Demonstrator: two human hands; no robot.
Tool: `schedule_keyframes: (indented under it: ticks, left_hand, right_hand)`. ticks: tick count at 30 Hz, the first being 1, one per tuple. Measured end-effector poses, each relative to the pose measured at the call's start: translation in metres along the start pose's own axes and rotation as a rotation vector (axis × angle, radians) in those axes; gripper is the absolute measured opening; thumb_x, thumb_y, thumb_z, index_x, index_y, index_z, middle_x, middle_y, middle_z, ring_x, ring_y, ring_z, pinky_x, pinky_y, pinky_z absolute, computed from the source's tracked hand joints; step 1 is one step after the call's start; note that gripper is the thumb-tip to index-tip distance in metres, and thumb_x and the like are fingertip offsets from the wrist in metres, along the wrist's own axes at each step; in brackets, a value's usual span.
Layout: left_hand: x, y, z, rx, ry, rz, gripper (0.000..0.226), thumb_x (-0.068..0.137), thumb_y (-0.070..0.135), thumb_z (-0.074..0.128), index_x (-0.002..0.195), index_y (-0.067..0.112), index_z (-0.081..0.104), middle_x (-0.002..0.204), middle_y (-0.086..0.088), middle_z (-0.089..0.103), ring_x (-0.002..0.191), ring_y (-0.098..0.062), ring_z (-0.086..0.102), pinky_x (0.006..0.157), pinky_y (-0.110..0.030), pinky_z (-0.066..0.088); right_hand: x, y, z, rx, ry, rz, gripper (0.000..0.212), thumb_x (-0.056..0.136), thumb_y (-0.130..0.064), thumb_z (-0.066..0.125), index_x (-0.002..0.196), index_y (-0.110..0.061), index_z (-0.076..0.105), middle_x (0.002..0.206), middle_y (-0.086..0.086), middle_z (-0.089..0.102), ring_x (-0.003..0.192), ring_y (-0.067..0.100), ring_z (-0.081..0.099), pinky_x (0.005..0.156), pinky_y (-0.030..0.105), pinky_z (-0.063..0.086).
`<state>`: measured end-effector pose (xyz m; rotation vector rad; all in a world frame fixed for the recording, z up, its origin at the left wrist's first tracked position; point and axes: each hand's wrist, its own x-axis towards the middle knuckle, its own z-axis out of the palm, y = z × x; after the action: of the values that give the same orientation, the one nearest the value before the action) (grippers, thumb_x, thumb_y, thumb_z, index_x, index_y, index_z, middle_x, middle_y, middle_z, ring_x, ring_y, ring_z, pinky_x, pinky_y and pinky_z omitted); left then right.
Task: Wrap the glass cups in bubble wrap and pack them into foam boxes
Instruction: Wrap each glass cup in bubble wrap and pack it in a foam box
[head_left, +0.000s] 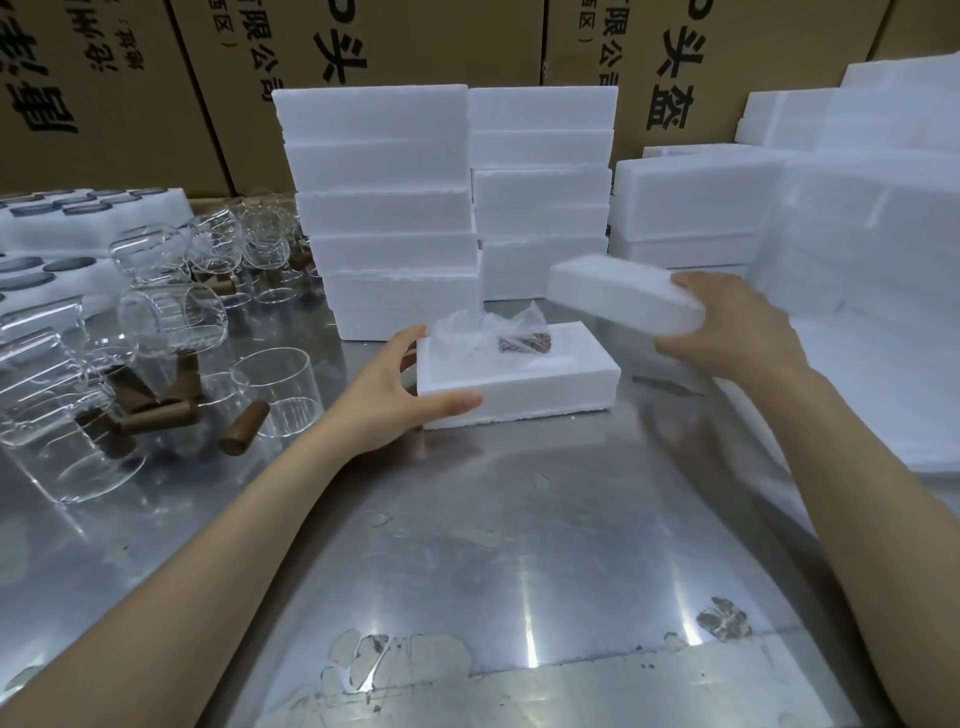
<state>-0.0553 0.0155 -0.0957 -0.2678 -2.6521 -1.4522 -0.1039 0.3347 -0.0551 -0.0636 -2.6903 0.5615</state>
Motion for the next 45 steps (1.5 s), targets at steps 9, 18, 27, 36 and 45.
schedule_keyframes:
  ticks: [9,18,27,36,45]
  left_hand:
    - [0.002,-0.001,-0.005,-0.063,-0.075,-0.013,0.128,0.048,0.060,0.083,0.153,0.023,0.020,0.153,0.010,0.035,0.138,-0.007,0.036,0.115,-0.038,0.032]
    - [-0.001,0.018,0.001,-0.297,-0.064,-0.092,0.099,0.079,0.079,0.019,0.152,0.013,0.020,0.160,-0.009,0.019,0.147,-0.023,0.016,0.103,-0.019,0.019]
    - [-0.001,0.026,0.004,-0.703,-0.078,-0.038,0.058,0.097,0.060,0.021,0.139,0.029,0.047,0.131,0.008,0.061,0.120,-0.010,0.058,0.096,-0.031,0.041]
    - [0.000,0.031,0.006,-0.703,0.011,0.007,0.062,0.097,0.063,0.021,0.149,0.031,0.031,0.147,0.015,0.044,0.136,-0.006,0.039,0.120,-0.040,0.018]
    - [0.003,0.028,0.013,-0.743,0.090,-0.114,0.035,0.099,0.048,0.035,0.120,0.031,0.057,0.109,0.016,0.070,0.098,-0.002,0.065,0.075,-0.017,0.048]
  right_hand:
    - [-0.019,-0.041,-0.015,0.380,-0.170,-0.395,0.070,0.074,-0.028,0.077,0.135,-0.045,0.046,0.148,-0.016,0.037,0.134,0.001,0.033,0.104,0.019,0.024]
    - [-0.029,-0.055,-0.002,0.316,-0.260,-0.454,0.071,0.076,-0.038,0.075,0.135,-0.054,0.039,0.151,-0.021,0.029,0.135,-0.004,0.026,0.101,0.016,0.018]
    - [-0.029,-0.057,0.000,0.239,-0.299,-0.507,0.072,0.078,-0.040,0.073,0.137,-0.055,0.035,0.151,-0.021,0.028,0.137,0.002,0.027,0.103,0.020,0.022]
    - [-0.032,-0.061,-0.012,0.231,-0.185,-0.539,0.072,0.077,-0.032,0.073,0.138,-0.049,0.039,0.151,-0.018,0.029,0.137,0.004,0.029,0.106,0.022,0.023]
    - [-0.035,-0.061,-0.010,0.224,-0.309,-0.497,0.070,0.078,-0.035,0.075,0.137,-0.044,0.039,0.143,-0.019,0.032,0.129,0.002,0.031,0.095,0.017,0.023]
